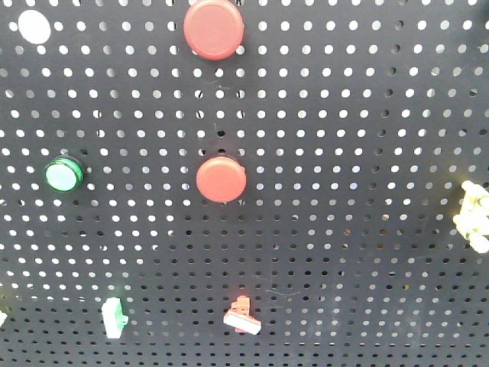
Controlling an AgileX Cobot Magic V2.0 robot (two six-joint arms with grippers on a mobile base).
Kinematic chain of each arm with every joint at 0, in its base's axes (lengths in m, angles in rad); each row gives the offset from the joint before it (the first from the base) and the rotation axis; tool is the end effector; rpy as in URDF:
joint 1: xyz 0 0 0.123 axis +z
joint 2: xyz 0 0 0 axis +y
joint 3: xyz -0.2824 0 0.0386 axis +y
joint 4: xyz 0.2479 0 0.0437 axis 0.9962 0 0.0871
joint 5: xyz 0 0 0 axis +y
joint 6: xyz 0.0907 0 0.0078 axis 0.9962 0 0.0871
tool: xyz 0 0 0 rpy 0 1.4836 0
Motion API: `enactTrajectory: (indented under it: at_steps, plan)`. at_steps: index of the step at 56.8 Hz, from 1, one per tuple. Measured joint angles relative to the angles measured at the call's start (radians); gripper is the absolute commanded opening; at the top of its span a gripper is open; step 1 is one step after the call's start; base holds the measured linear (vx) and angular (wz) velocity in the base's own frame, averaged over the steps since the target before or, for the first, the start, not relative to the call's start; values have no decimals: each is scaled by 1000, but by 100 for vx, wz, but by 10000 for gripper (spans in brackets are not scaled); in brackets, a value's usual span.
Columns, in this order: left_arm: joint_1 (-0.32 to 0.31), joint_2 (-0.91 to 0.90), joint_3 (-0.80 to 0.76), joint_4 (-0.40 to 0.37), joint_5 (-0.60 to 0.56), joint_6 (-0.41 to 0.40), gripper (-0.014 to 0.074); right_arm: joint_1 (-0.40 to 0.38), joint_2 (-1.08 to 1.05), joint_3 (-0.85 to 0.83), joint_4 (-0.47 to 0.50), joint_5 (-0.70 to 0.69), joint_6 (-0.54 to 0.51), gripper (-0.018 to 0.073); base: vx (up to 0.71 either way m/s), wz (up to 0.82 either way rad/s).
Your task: Rotate knob clockwise with right arm
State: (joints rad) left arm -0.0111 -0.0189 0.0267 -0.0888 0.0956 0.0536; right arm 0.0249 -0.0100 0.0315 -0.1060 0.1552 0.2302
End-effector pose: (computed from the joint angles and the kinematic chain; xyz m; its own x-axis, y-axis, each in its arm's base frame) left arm 0.0562 -0.0014 0.1965 -0.0165 -0.0346 -0.9993 0.0190 0.9992 -0.0349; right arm 0.0567 -0.0001 0.1889 -0.0889 0.1229 -0.9884 0.0025 0.9924 0.1232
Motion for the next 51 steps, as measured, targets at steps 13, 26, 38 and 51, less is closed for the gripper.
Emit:
enactTrajectory:
  at_steps: [13,26,38,51]
  plan:
    - [0,0,0,0,0,0,-6,0,0,-26,7,-33,0,-9,0,0]
    - [0,0,0,0,0,0,-6,0,59,-371,-36,58,-120,-9,0,0]
    - [0,0,0,0,0,0,-6,0,366,-897,-47,203,-351,-9,0,0]
    - [0,0,0,0,0,0,-6,22,705,-1409,-23,349,-429,-9,0,0]
